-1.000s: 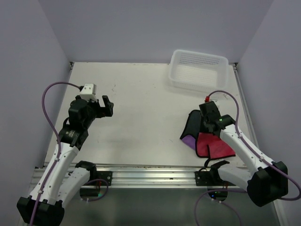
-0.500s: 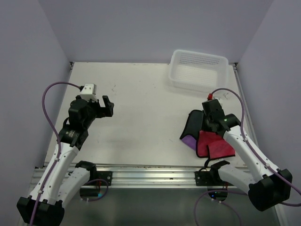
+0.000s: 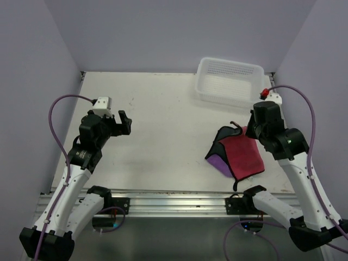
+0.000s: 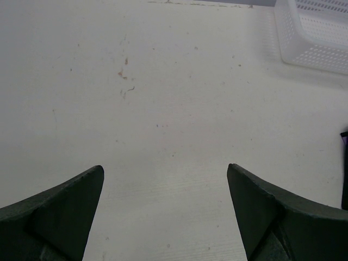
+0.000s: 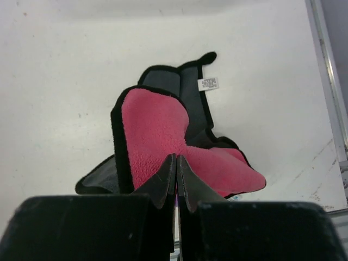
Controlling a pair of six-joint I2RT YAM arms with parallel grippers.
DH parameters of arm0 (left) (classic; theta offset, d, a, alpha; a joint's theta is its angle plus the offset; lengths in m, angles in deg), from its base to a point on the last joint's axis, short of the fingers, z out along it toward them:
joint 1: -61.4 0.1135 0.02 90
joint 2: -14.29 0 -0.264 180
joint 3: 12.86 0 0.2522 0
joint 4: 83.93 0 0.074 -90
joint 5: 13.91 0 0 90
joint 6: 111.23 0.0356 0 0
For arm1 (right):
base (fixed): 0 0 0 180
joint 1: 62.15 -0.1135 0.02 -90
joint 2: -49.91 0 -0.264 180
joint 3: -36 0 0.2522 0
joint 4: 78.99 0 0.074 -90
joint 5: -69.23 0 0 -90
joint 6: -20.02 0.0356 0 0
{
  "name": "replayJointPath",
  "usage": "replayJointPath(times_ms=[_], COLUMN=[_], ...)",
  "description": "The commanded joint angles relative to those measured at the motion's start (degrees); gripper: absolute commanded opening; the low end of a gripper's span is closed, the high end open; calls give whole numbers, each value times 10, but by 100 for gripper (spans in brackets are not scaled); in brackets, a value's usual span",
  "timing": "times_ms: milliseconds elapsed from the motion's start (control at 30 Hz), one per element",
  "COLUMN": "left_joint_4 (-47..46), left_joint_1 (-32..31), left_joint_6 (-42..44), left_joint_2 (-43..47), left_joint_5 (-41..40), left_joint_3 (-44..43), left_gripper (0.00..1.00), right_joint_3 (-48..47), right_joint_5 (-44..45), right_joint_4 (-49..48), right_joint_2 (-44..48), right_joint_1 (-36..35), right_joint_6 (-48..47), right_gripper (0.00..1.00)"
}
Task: Roll the towels
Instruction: Grab a towel with the right arm, then move the towel to the center of the board
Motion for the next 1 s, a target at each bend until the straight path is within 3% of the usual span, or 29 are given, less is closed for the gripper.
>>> replayJointPath(times_ms=[0, 433, 633, 967], left_joint_4=[-9, -12, -12, -7], left_joint_1=[2, 2, 2, 3], left_joint_6=[-3, -1, -5, -24], left_joint_2=[0, -2, 3, 37], left_joint_5=[5, 17, -5, -82], left_joint_3=[-16, -14, -14, -14], left_gripper=[100, 99, 100, 100], right_joint_3=[-65, -173, -130, -110], right_joint_5=[29, -161, -367, -408], right_joint_4=[38, -92, -239, -360], right_joint_2=[4, -30, -65, -169], right_joint_1=[-2, -2, -6, -124], right_joint_6=[-6, -1, 53, 75], right_gripper=[0, 0, 0, 0])
